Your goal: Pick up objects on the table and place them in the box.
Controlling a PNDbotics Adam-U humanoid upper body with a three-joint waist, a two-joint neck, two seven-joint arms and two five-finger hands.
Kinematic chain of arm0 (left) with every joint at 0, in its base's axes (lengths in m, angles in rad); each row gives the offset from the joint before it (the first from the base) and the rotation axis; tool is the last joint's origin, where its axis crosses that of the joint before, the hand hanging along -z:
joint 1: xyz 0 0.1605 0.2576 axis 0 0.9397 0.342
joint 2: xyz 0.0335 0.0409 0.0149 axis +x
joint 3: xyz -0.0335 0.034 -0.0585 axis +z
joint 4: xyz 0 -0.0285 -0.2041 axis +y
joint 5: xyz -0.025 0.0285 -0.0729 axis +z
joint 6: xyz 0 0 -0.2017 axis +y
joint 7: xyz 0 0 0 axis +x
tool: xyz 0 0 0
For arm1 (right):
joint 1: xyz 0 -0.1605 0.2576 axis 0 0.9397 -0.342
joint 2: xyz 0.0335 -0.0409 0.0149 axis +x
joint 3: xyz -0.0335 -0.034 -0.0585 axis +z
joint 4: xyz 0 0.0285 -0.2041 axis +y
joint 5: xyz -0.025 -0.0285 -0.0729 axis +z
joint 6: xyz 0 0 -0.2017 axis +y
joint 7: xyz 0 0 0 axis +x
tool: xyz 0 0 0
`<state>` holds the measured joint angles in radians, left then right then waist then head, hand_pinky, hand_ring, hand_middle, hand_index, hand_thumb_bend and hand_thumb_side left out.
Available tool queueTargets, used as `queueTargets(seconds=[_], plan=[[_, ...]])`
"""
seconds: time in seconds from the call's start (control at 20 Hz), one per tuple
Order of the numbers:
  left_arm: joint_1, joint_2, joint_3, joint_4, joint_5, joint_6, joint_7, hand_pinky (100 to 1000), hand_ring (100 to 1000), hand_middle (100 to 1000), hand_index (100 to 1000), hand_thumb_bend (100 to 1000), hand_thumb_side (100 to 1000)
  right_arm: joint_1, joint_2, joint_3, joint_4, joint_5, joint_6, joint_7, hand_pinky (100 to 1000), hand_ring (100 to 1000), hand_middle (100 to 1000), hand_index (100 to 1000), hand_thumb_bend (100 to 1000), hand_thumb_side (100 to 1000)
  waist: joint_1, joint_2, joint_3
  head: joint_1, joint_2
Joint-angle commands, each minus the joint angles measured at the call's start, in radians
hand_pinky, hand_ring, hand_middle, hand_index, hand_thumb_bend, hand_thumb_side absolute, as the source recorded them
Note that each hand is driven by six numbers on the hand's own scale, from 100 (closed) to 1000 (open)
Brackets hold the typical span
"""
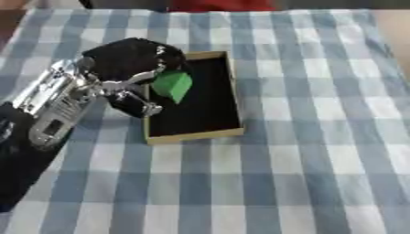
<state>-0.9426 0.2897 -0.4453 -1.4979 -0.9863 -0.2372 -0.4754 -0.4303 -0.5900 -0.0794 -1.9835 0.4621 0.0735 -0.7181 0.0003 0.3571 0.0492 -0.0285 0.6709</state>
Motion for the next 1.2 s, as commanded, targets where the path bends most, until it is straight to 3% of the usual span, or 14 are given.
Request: queueTargets(seconds=[0.05, 0.45, 0.9, 1.05, 1.2], plan=[[-0.023, -0.003, 0.005, -0.01, -0.003, -0.005, -0.005, 666, 746, 742, 836, 226, 126, -0.01, -0.014, -0.005, -0.016, -0.006, 0.001, 0.0, 781, 736, 746, 790, 100, 1000, -0.002, -0.016, -0.001, -0.004, -0.012], [-0.021, -0.014, -0.01, -0.001, -0.026, -0.034, -0.034, 698, 785, 785, 872, 337, 216, -0.013, -0.014, -0.005, -0.016, -0.007, 0.0, -0.002, 781, 736, 746, 790, 100, 1000, -0.002, -0.009, -0.007, -0.051, -0.009], [-0.016, -0.02, -0.006, 0.014, -0.115, -0.034, -0.059, 858, 973, 936, 975, 633, 486, -0.014, -0.013, -0.005, -0.016, -0.007, -0.001, -0.002, 781, 735, 746, 790, 100, 1000, -0.001, -0.012, -0.01, -0.053, -0.015], [-0.014, -0.02, -0.001, 0.007, -0.14, -0.01, -0.034, 862, 977, 933, 975, 618, 485, -0.013, -0.013, -0.005, -0.016, -0.007, -0.001, -0.003, 780, 735, 746, 790, 100, 1000, 0.0, -0.014, -0.01, -0.052, -0.015], [-0.012, -0.02, 0.006, -0.012, -0.135, 0.011, 0.001, 859, 971, 923, 964, 535, 462, -0.011, -0.013, -0.005, -0.016, -0.007, -0.001, -0.003, 780, 735, 746, 790, 100, 1000, 0.001, -0.017, -0.01, -0.052, -0.014]])
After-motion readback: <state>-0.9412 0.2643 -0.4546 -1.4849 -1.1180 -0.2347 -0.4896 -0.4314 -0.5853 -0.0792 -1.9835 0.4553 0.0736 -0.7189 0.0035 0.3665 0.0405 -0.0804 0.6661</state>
